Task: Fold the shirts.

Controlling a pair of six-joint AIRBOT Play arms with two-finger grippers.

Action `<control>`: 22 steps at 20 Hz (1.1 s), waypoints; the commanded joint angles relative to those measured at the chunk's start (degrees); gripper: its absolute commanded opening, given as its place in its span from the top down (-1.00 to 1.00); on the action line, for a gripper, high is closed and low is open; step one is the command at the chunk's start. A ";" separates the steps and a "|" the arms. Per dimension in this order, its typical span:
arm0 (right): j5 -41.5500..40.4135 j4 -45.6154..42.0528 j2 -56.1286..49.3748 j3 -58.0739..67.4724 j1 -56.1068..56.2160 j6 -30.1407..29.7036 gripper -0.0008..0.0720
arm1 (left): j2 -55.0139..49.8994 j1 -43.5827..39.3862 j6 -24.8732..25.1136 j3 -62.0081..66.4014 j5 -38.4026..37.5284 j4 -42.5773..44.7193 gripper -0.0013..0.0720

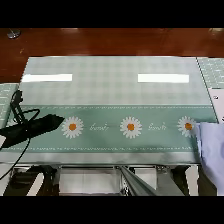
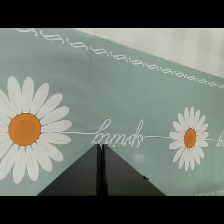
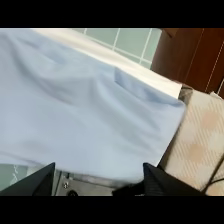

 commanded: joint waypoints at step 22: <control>-27.10 8.63 -48.41 15.23 75.25 2.54 0.93 | -40.68 -11.45 -2.43 33.00 -0.22 20.94 0.90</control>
